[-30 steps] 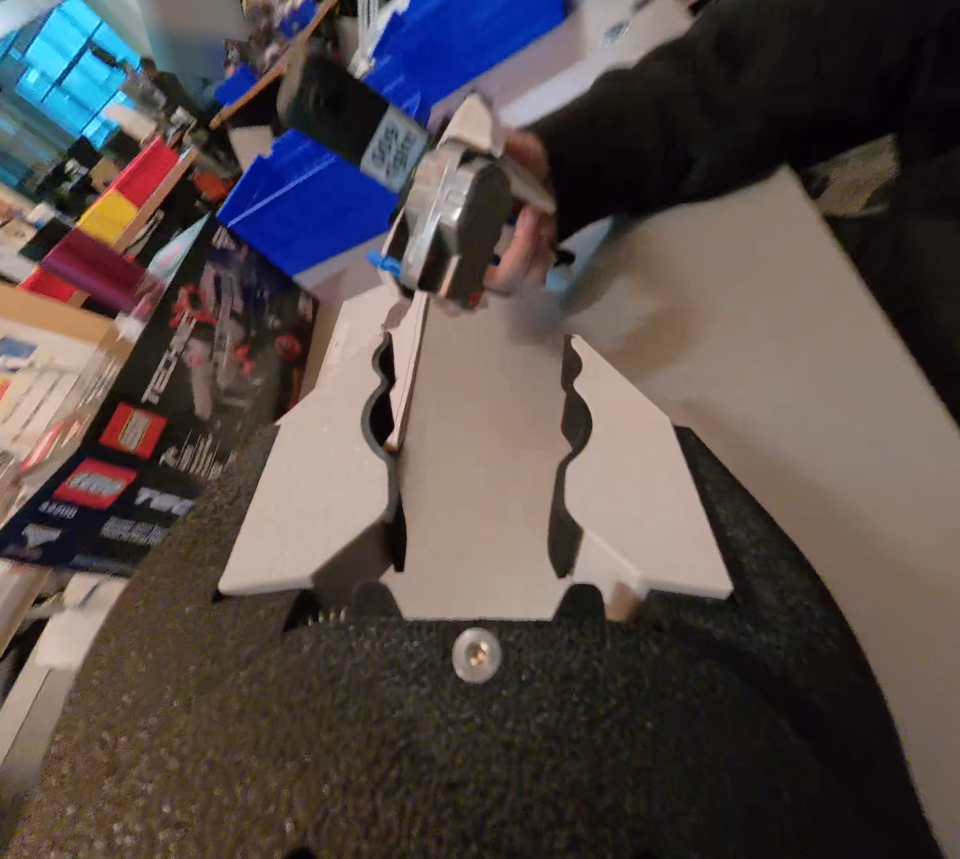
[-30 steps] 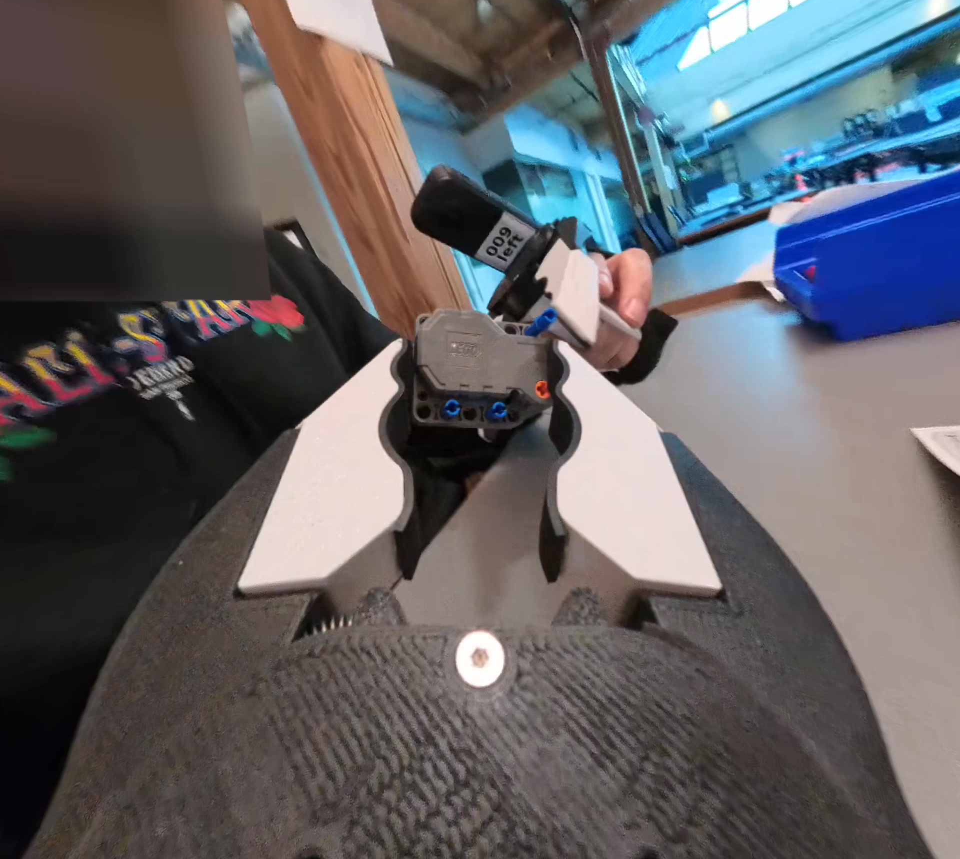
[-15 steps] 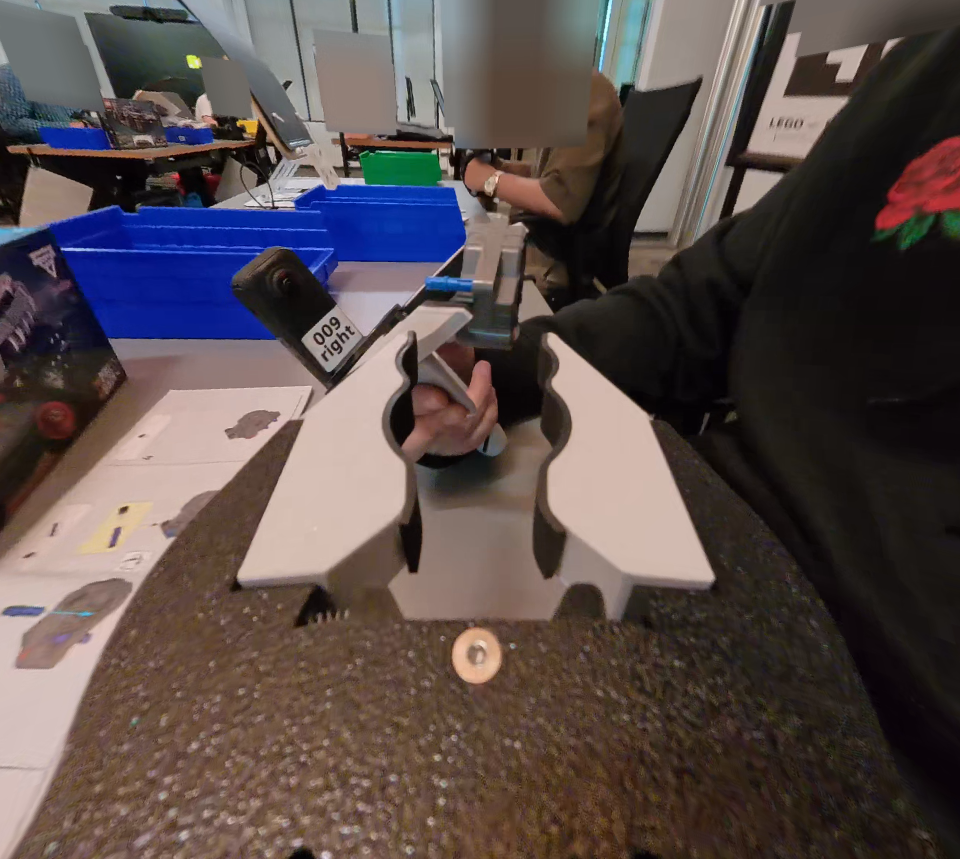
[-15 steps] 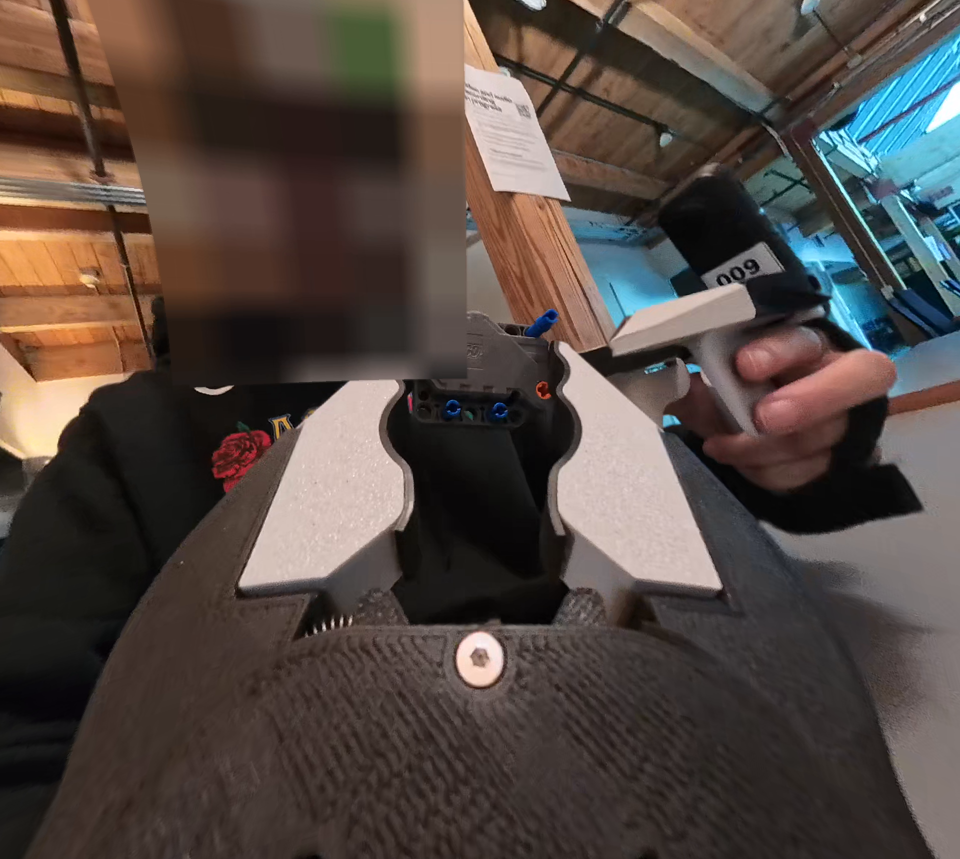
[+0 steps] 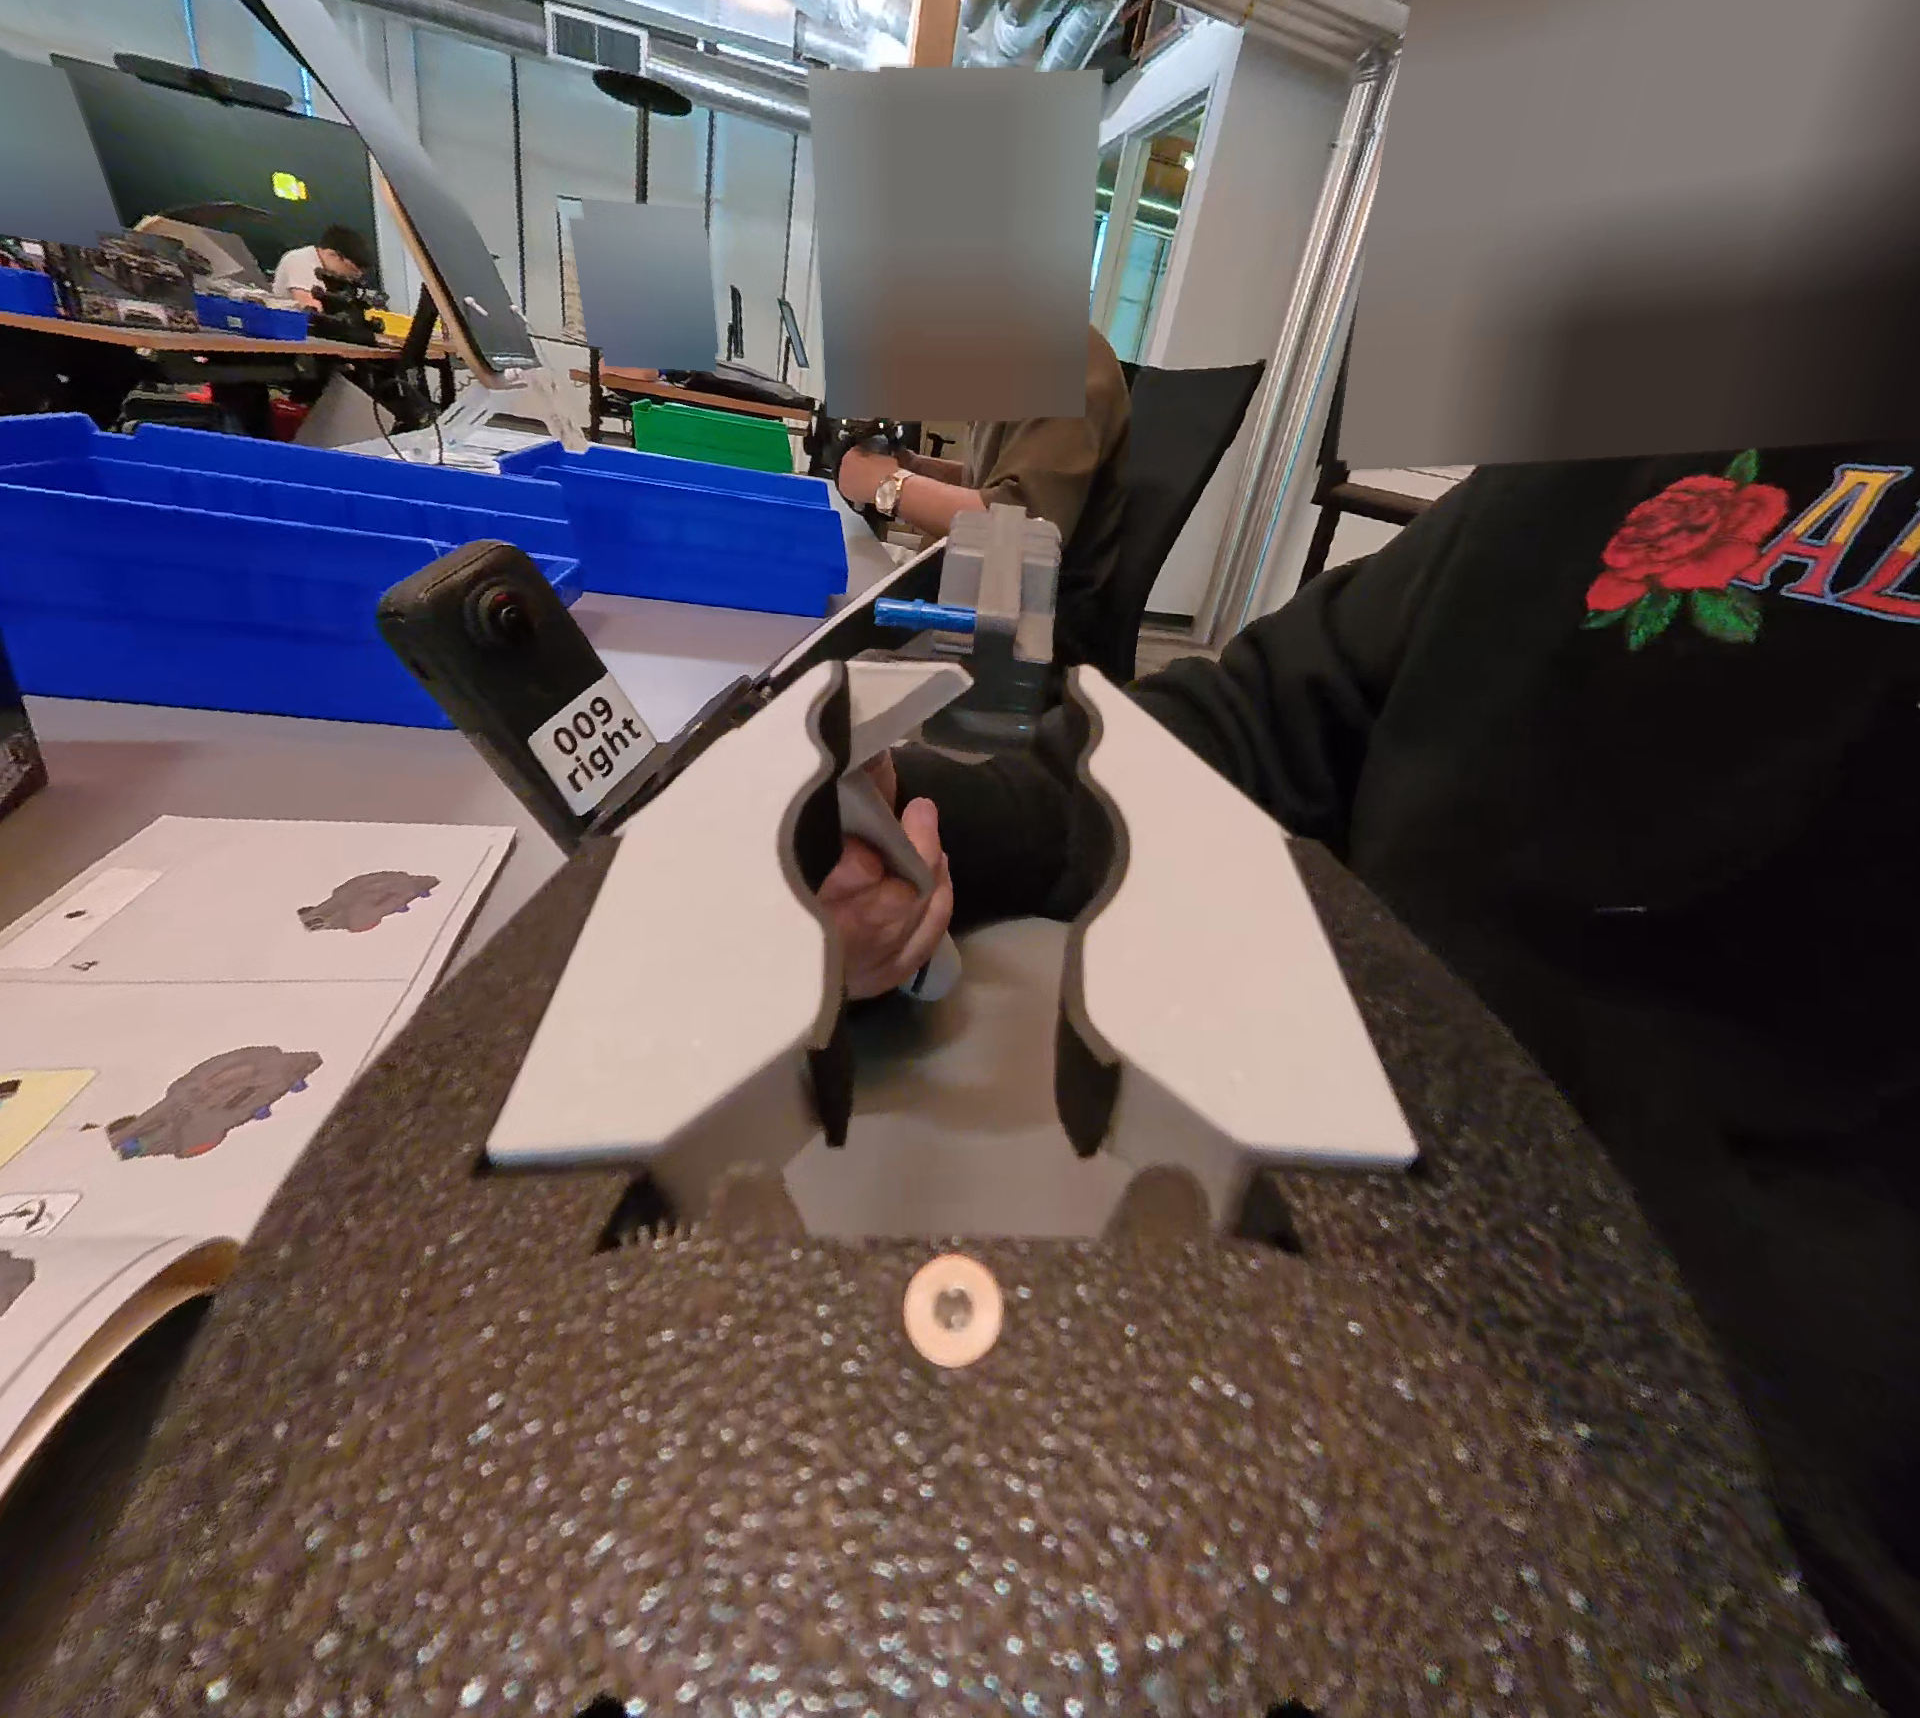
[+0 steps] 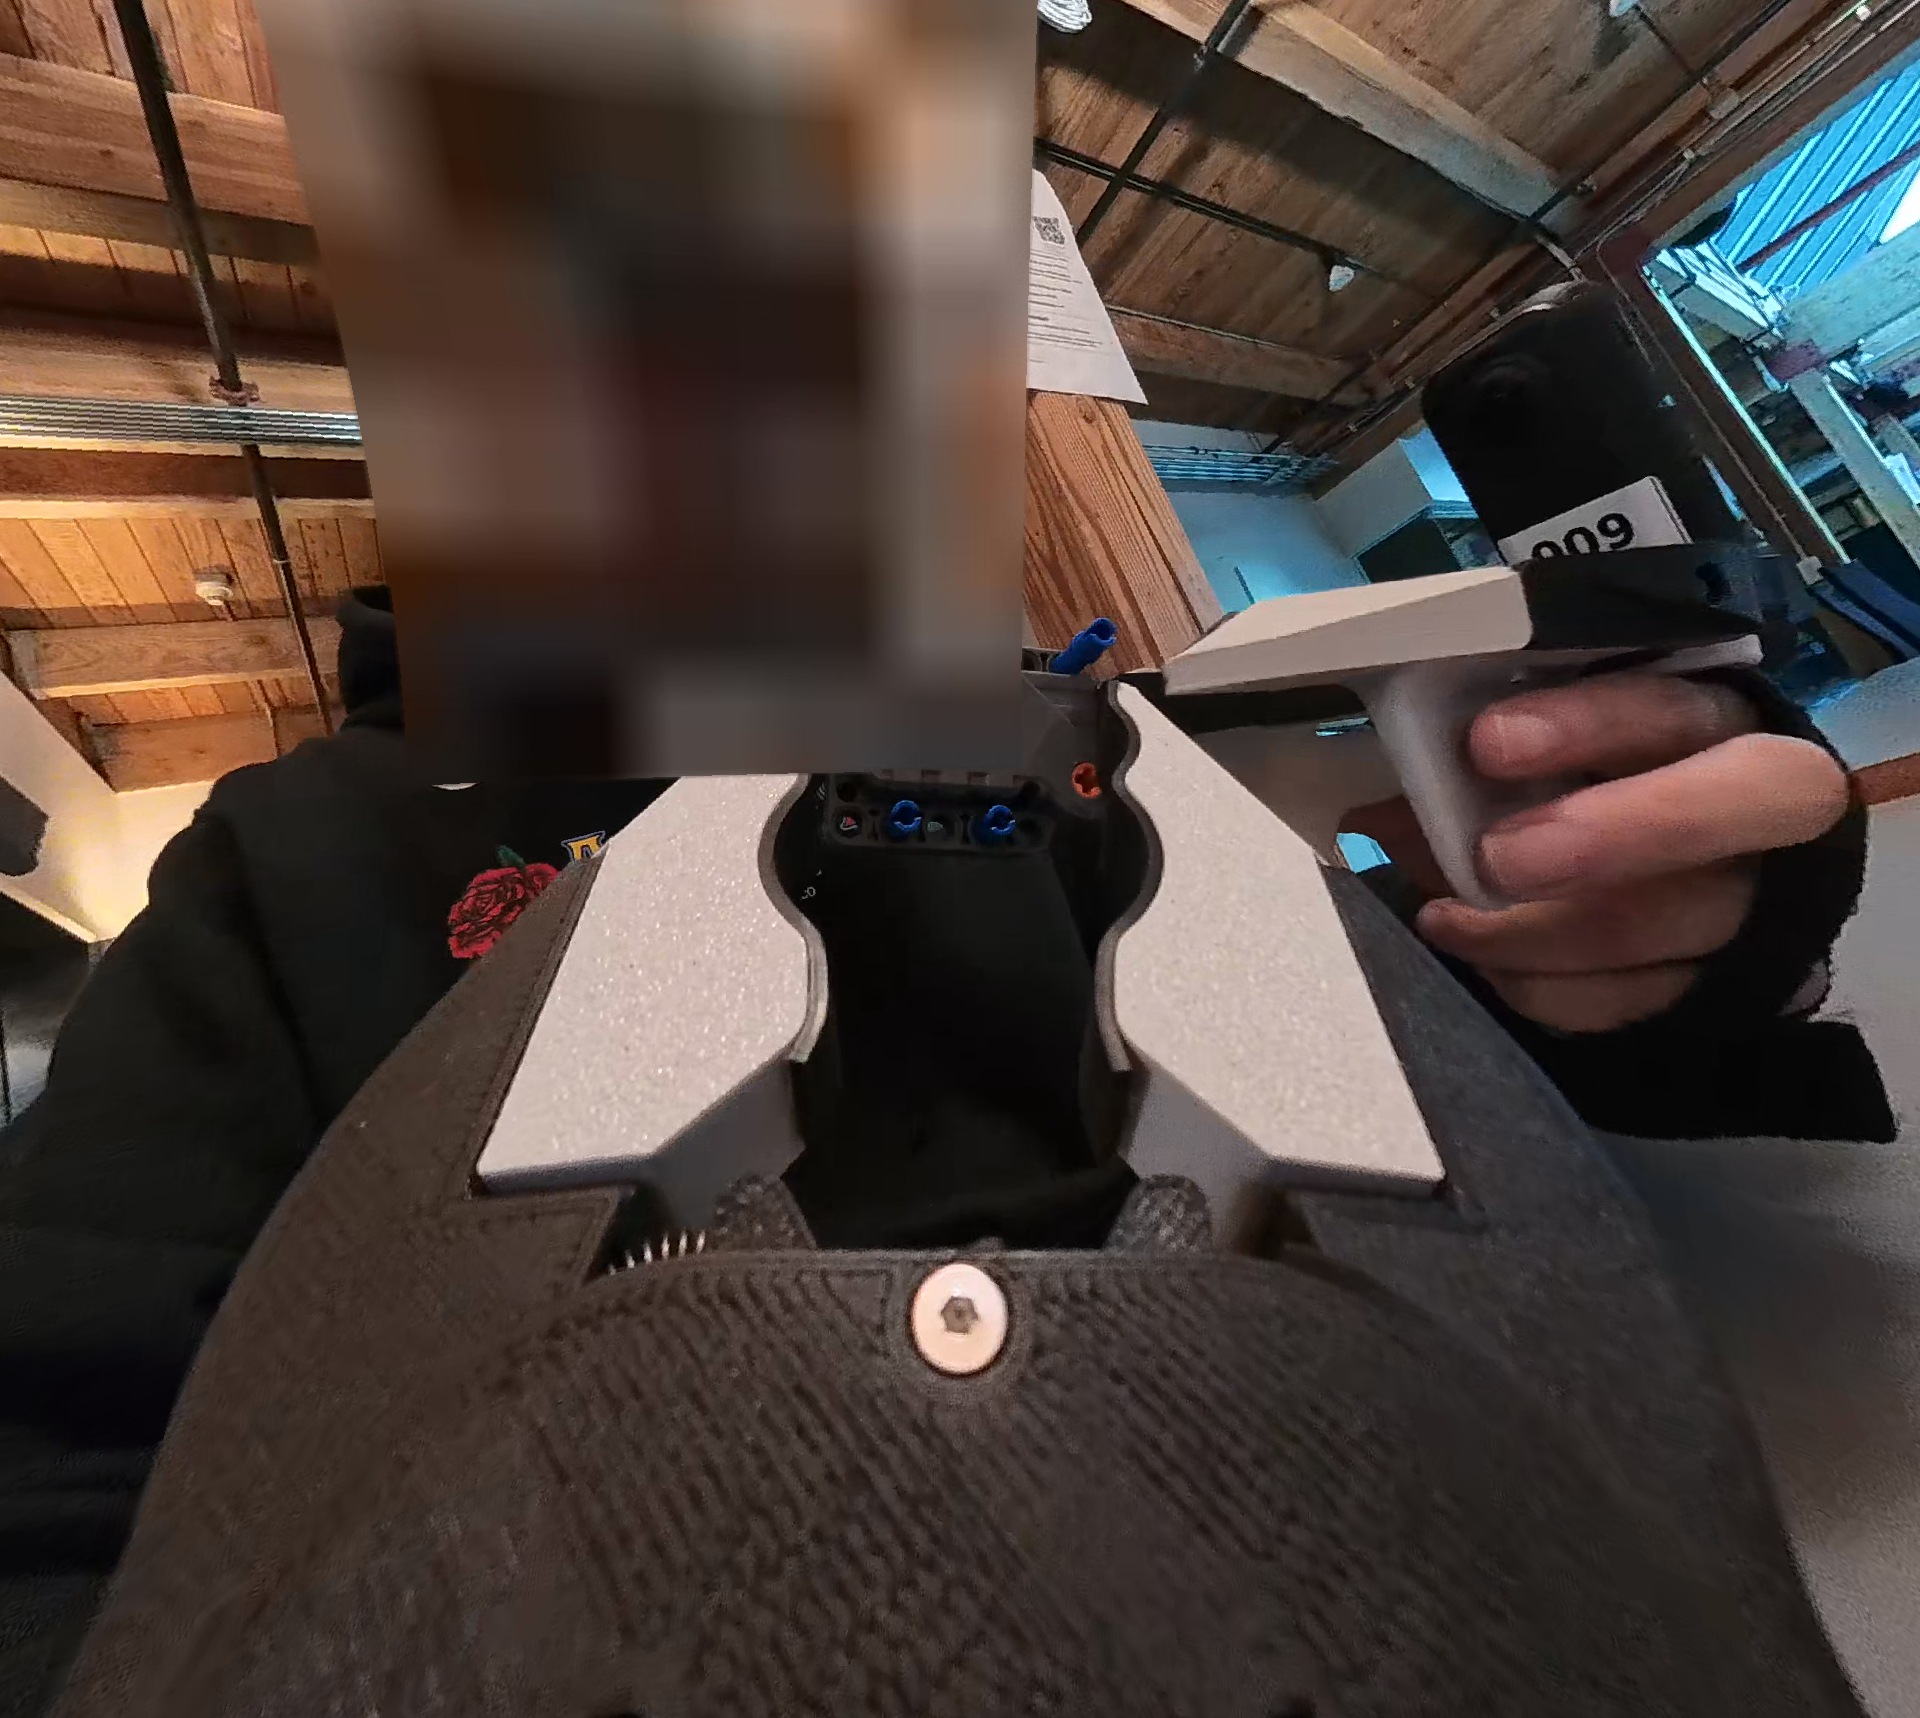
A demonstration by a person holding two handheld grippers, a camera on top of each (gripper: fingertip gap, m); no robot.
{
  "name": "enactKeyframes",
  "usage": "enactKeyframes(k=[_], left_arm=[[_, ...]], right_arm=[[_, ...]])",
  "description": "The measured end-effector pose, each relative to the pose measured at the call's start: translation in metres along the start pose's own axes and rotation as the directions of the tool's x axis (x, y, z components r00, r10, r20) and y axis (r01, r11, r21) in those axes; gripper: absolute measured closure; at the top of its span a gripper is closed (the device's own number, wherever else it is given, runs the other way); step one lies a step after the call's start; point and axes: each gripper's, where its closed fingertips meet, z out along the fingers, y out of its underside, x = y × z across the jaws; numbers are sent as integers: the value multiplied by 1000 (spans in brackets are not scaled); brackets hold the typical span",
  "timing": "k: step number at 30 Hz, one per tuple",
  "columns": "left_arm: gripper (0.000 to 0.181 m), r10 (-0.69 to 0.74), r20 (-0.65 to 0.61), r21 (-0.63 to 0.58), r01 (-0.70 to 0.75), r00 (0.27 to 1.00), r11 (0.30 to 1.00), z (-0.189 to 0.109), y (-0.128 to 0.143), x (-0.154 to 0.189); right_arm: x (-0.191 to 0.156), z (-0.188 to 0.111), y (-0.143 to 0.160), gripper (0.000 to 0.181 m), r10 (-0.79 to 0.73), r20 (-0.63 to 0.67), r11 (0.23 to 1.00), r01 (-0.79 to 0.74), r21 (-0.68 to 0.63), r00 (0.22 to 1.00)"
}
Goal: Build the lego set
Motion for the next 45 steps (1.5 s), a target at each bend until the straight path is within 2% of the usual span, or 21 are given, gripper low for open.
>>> enactKeyframes(k=[4,17,27,29,38,45], left_arm=[[149,20,-5,5,-20,1000,1000,0,0,2],[149,25,-4,42,-25,1000,999,-7,-4,5],[151,105,-41,-33,-106,994,994,-5,6,16],[156,136,-27,-29,-137,990,990,-4,5,15],[156,209,69,-16,-208,975,978,-7,0,2],[157,242,78,-62,-237,967,969,-9,3,2]], right_arm=[[1,1,2,131,7,-1,1000,-7,-6,1000],[5,5,12,131,37,-3,998,-37,-56,999],[11,8,26,131,34,-36,991,-38,-131,999],[10,8,23,131,25,-38,992,-29,-122,999],[15,3,14,131,-19,-87,997,12,-83,996],[18,2,15,131,-15,-98,996,6,-85,995]])
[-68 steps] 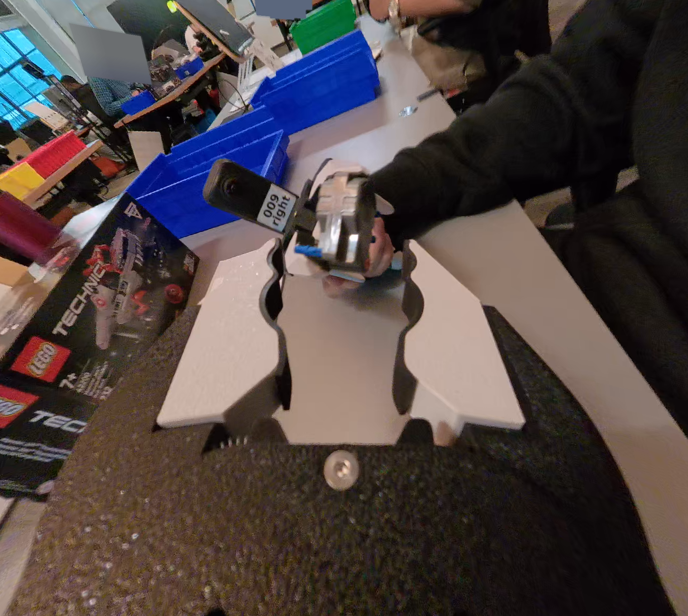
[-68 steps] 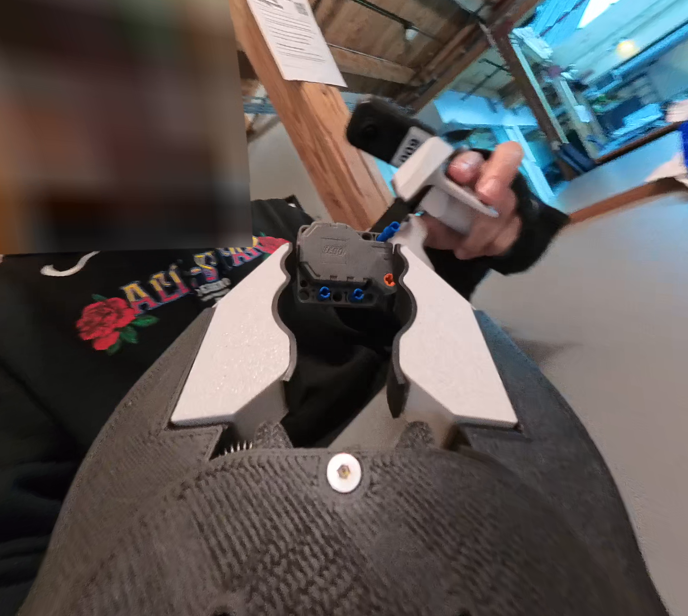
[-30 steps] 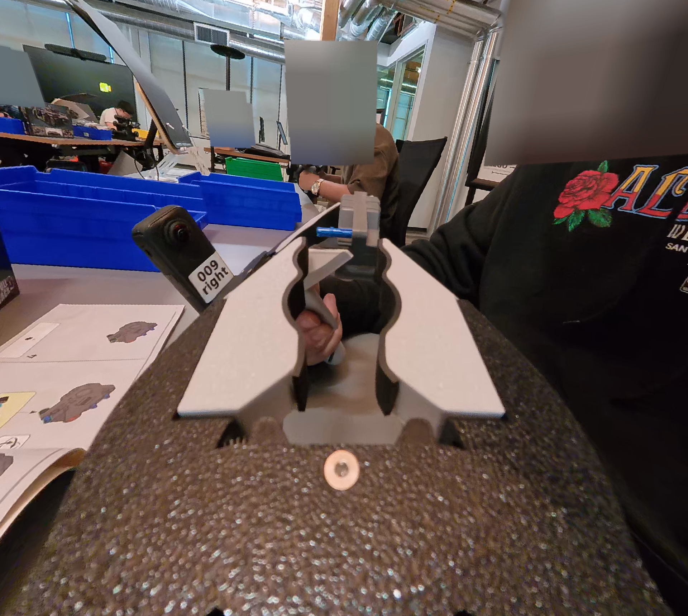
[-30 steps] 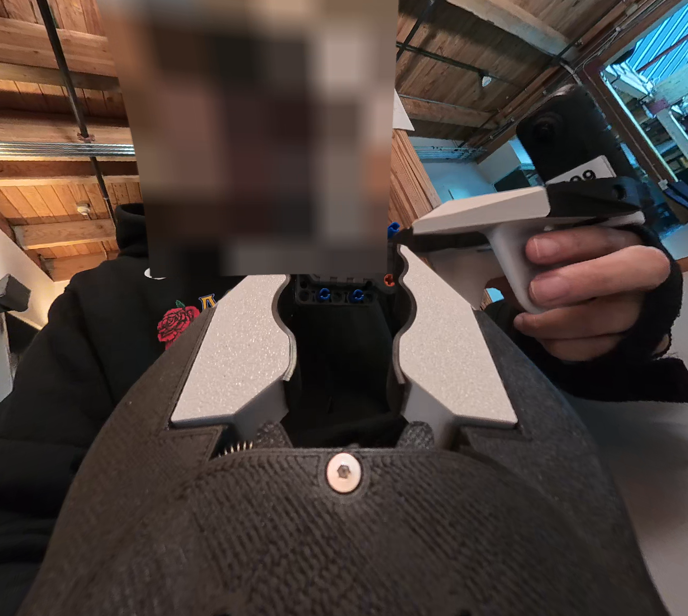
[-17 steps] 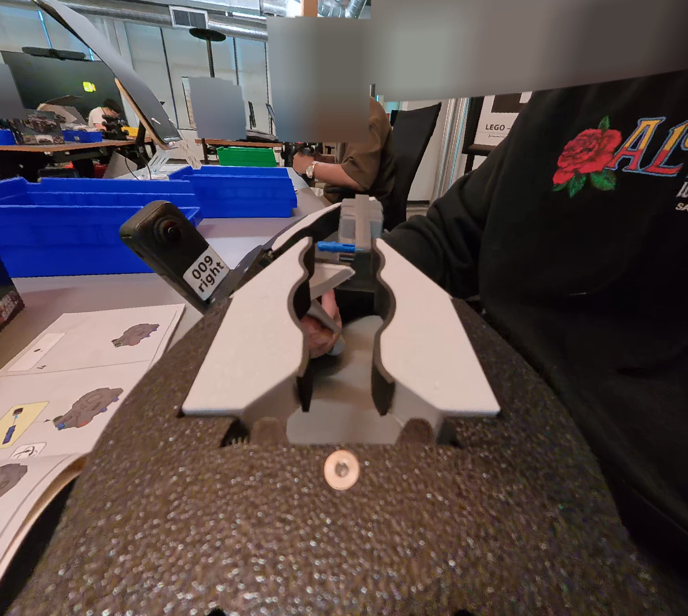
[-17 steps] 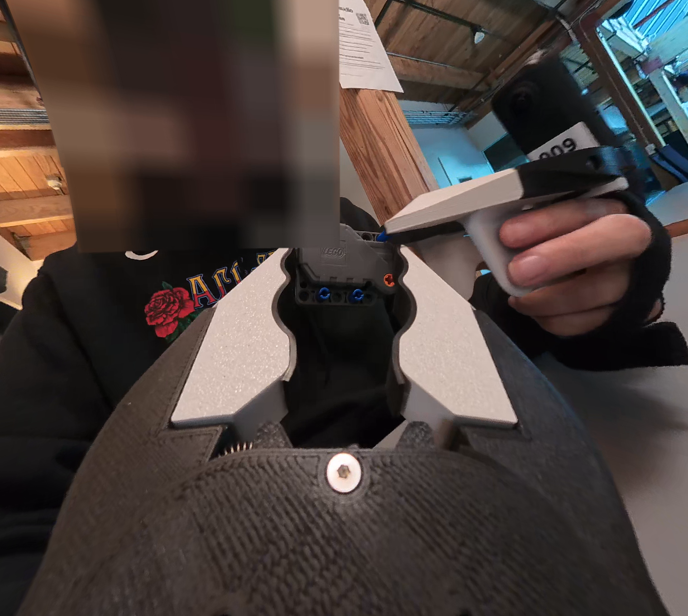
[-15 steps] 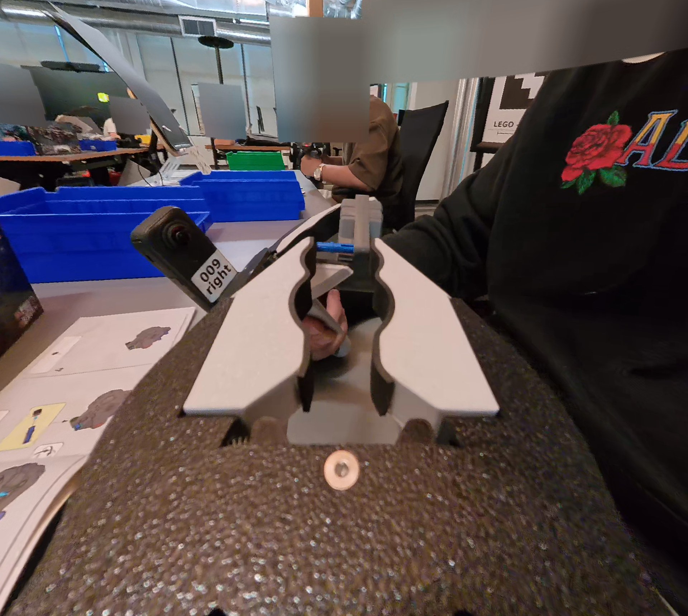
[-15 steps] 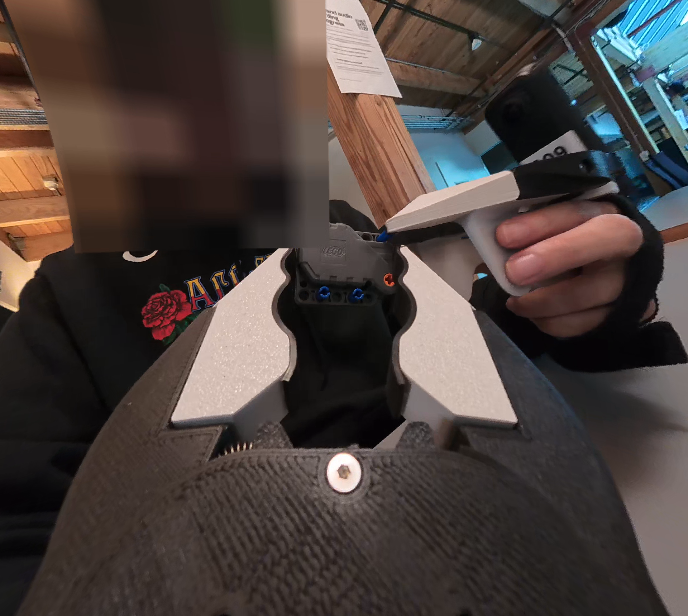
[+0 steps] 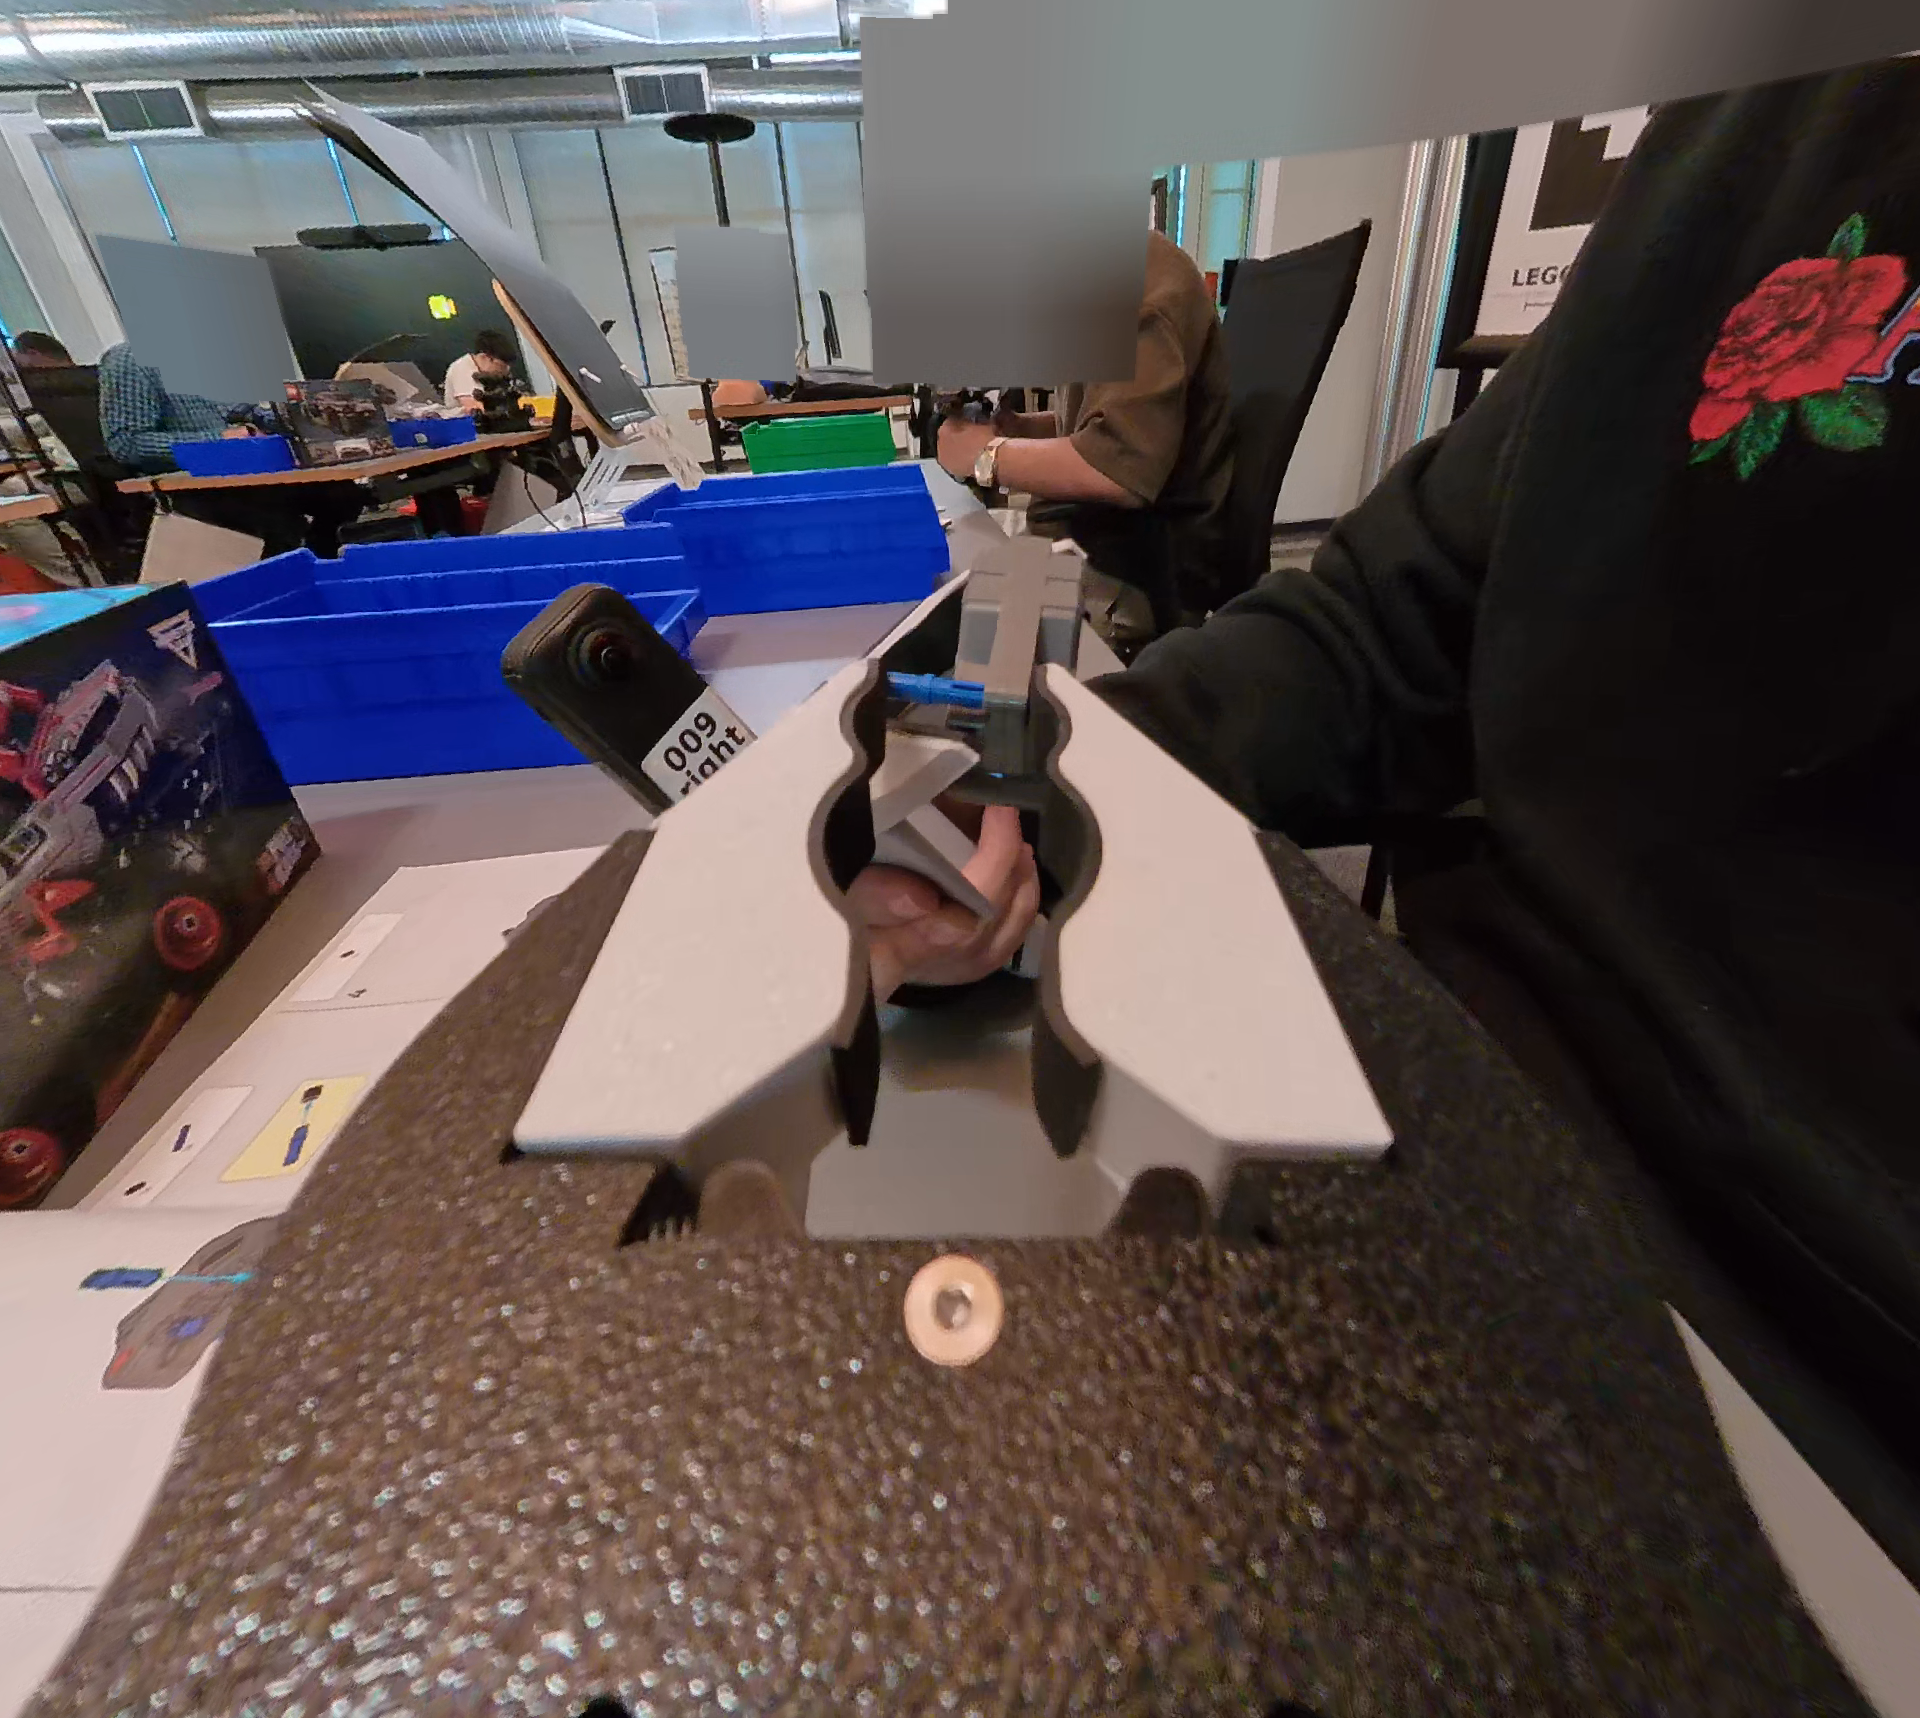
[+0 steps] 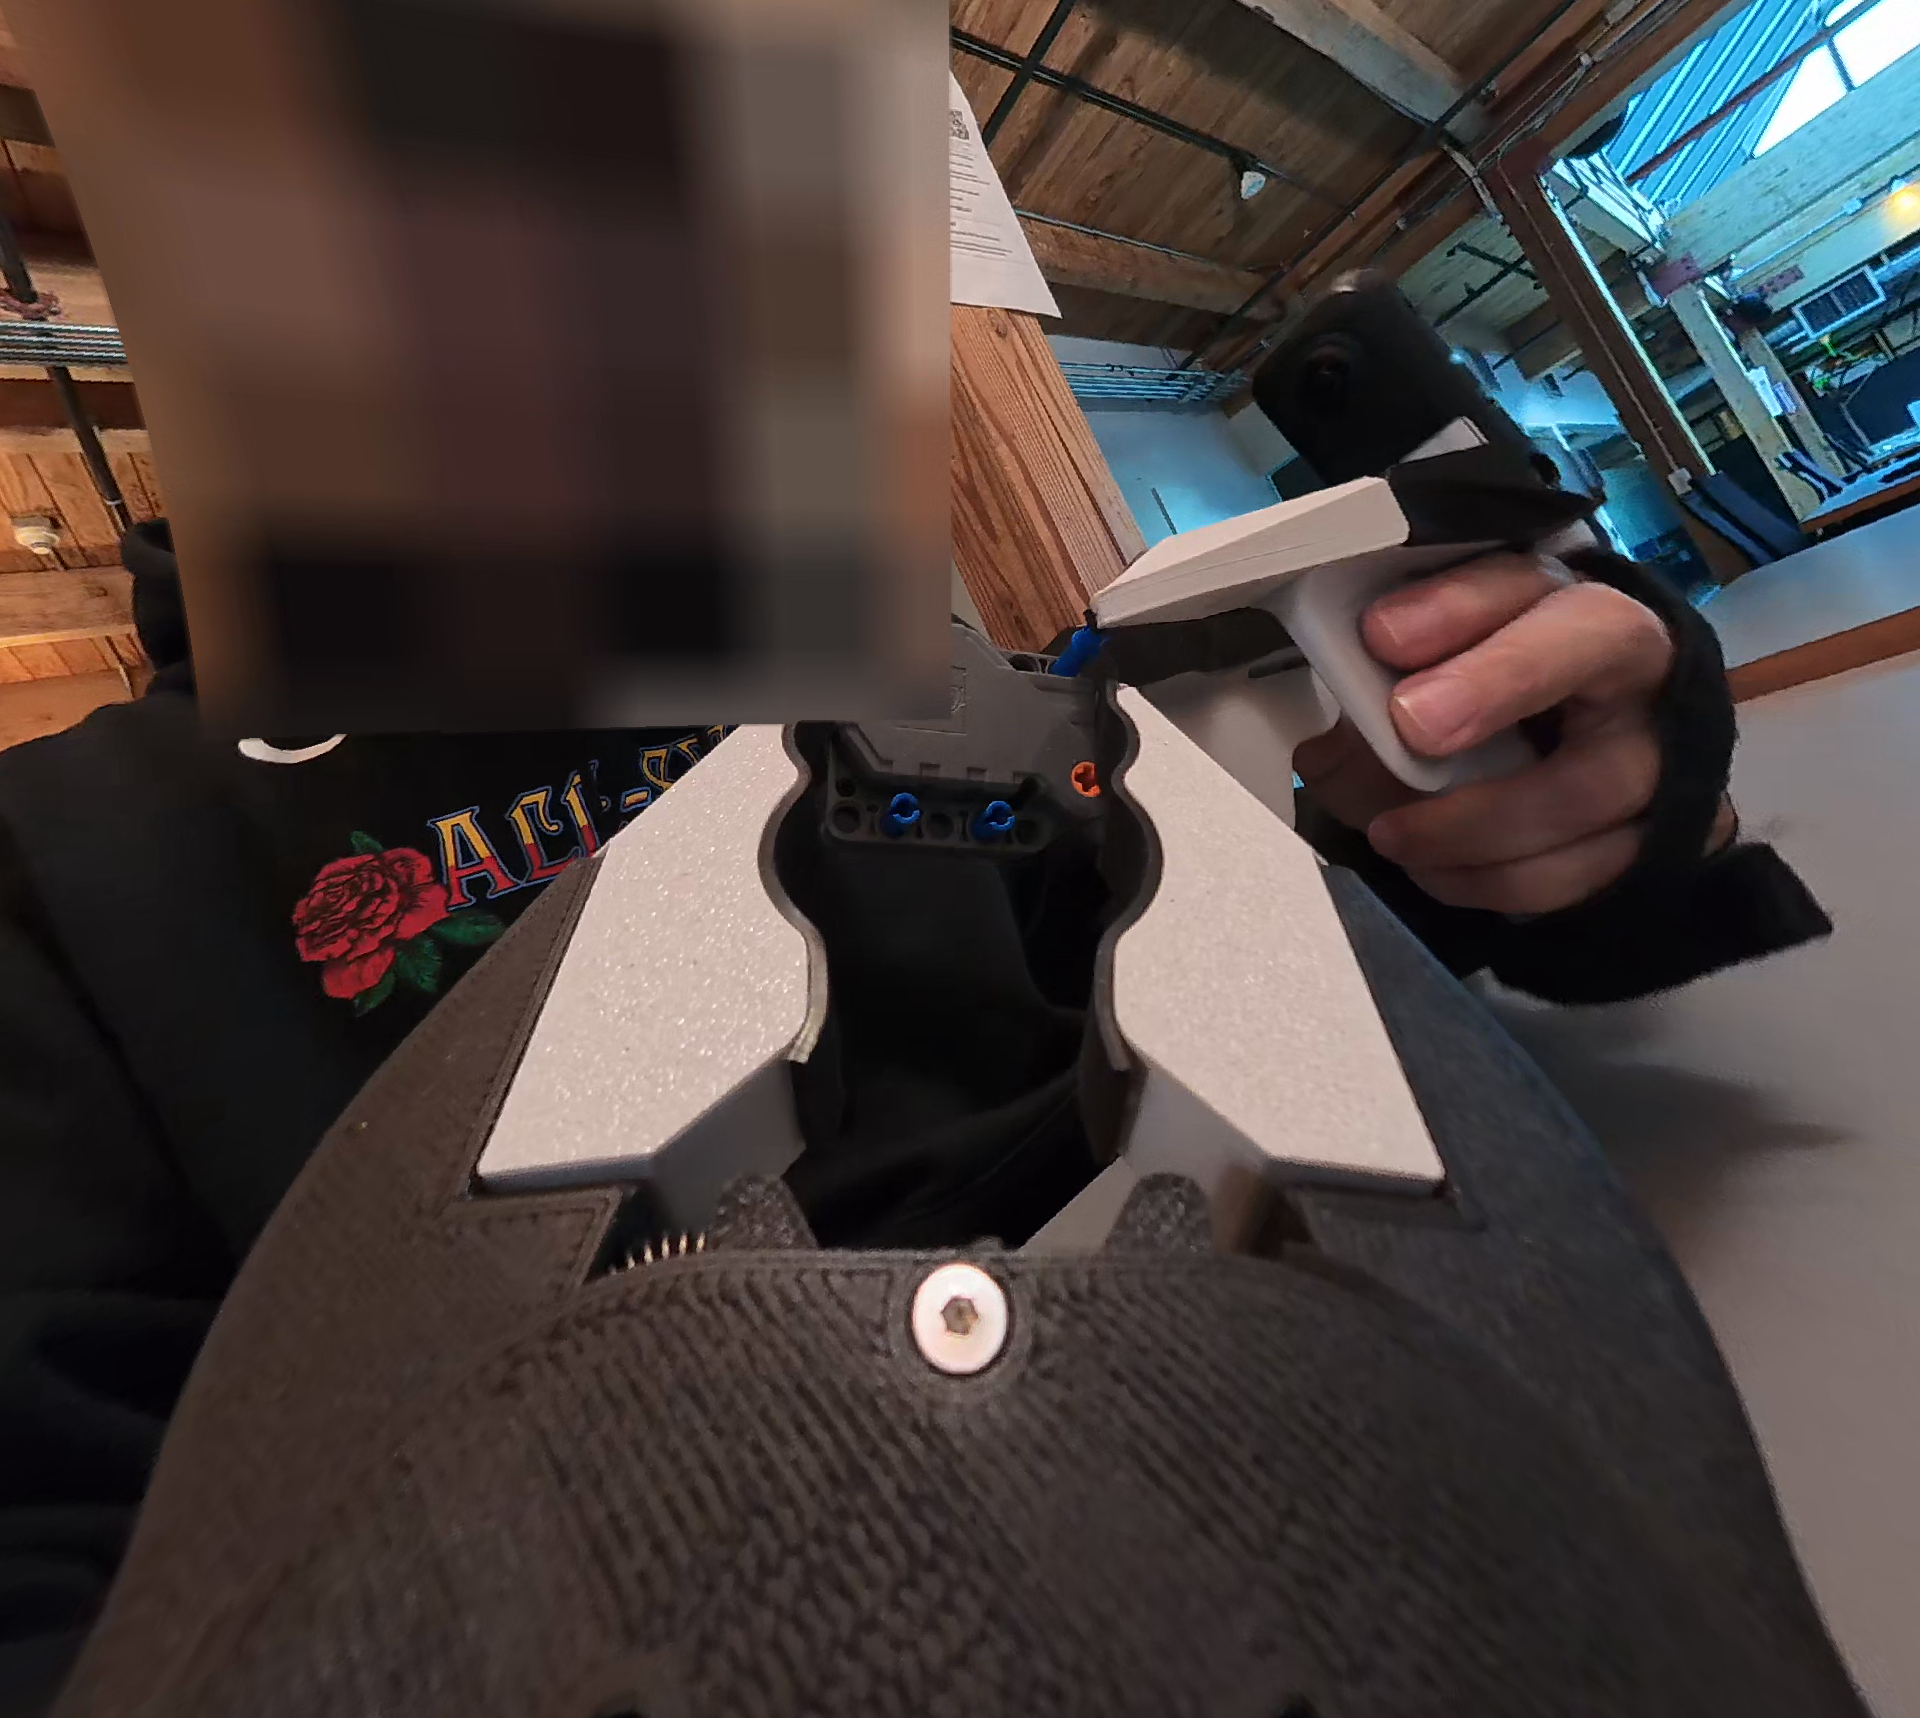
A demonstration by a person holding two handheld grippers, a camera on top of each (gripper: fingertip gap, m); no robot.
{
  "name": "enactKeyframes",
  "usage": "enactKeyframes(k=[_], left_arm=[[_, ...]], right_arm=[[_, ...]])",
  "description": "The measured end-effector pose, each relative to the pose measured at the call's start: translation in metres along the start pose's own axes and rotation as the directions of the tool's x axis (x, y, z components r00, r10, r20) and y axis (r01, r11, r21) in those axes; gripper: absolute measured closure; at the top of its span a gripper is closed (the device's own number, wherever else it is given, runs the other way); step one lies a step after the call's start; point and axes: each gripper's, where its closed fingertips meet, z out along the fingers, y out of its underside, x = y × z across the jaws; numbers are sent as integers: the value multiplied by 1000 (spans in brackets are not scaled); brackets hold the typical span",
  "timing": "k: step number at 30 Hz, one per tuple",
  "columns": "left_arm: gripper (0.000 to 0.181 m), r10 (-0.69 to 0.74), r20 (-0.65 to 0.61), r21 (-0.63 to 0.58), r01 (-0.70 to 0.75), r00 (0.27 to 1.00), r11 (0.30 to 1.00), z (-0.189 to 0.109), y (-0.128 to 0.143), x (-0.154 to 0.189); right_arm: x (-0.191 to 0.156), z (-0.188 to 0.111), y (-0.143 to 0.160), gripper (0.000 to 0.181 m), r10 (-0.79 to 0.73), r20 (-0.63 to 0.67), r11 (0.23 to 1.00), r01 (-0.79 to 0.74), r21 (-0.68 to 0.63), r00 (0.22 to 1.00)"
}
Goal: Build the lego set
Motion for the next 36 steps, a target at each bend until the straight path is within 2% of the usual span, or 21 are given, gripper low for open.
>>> enactKeyframes(k=[8,11,13,15,17,20,22,23,24,28,31,36], left_arm=[[160,-87,16,-17,87,996,996,-3,3,-7],[160,-81,58,-36,83,995,996,-7,6,-14],[160,-64,91,-51,69,994,996,-11,7,-20],[161,-48,134,-86,60,990,994,-14,12,-27],[160,-15,197,-141,43,980,989,-18,21,-37],[160,7,255,-197,45,967,979,-23,31,-47],[161,12,264,-220,48,964,974,-25,35,-49],[161,16,277,-224,48,961,973,-27,36,-51],[161,21,282,-232,46,959,972,-28,37,-52],[160,11,280,-228,55,960,972,-29,38,-52],[160,2,281,-220,63,960,973,-29,38,-53],[159,-69,205,-182,107,976,977,-32,35,-44]], right_arm=[[6,-3,-6,131,-37,-55,999,39,35,998],[12,-11,-14,137,-104,-135,992,113,60,985],[20,-17,-22,135,-173,-241,980,190,52,955],[27,-23,-28,131,-314,-375,944,328,-29,872],[33,-28,-25,119,-495,-473,867,455,-205,729],[52,-40,-17,119,-689,-536,724,488,-487,487],[58,-42,-16,148,-749,-526,662,499,-559,404],[62,-43,-14,156,-763,-519,646,490,-585,387],[65,-45,-13,155,-768,-523,640,476,-604,370],[75,-50,-6,147,-803,-502,596,436,-674,323],[77,-48,-3,154,-806,-493,592,422,-686,328],[75,-43,4,156,-761,-495,644,394,-656,419]])
